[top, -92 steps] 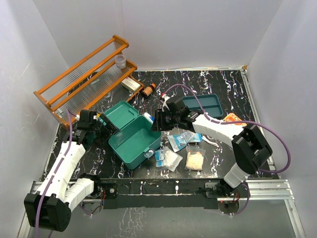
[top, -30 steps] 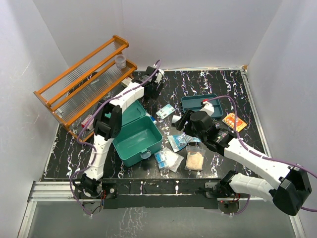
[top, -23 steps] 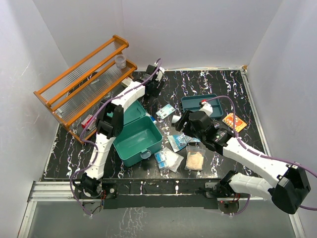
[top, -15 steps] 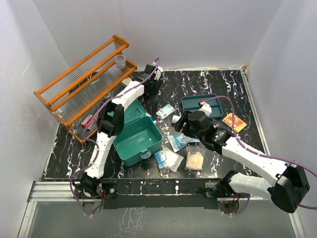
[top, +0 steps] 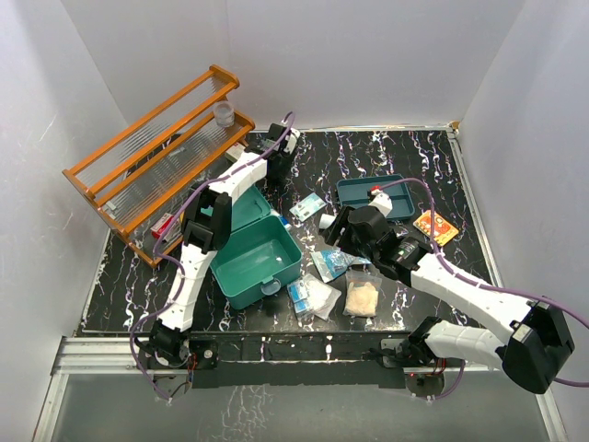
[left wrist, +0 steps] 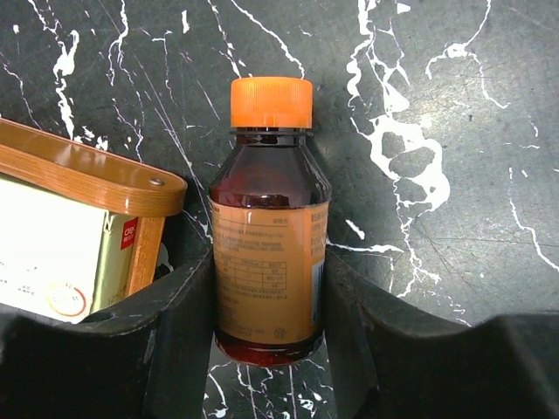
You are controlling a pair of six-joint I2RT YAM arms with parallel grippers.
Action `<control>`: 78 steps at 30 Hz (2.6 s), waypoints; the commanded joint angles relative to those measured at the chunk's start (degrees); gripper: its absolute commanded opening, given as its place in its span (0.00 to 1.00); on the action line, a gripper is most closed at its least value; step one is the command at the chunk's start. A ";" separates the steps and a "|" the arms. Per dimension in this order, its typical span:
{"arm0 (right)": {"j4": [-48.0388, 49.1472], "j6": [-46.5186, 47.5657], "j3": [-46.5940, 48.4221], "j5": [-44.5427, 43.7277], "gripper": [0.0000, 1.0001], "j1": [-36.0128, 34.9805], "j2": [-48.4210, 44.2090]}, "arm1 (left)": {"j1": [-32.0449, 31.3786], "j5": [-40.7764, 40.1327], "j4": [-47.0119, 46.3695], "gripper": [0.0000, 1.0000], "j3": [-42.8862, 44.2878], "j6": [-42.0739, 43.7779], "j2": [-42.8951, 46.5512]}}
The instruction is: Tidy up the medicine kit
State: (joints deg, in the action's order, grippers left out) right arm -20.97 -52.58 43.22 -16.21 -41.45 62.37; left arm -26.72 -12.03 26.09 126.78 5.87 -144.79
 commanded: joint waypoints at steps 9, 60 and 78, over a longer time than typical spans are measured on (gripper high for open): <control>1.72 0.06 0.83 -2.33 0.58 0.33 -2.74 | 0.00 13.50 2.02 0.39 -4.51 -14.47 17.08; 0.40 -3.29 -3.59 -2.42 0.58 0.32 -8.43 | -18.28 -2.60 -9.62 0.42 -79.27 -70.97 68.66; -0.17 -2.49 -3.80 -3.30 0.58 0.32 -7.00 | -18.41 3.63 -12.96 0.61 -77.93 -69.93 61.09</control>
State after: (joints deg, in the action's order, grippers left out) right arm -22.74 -55.16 38.57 -17.98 -41.19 54.57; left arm -44.84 -9.37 14.33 47.53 -64.55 -84.18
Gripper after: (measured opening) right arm 0.578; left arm 0.584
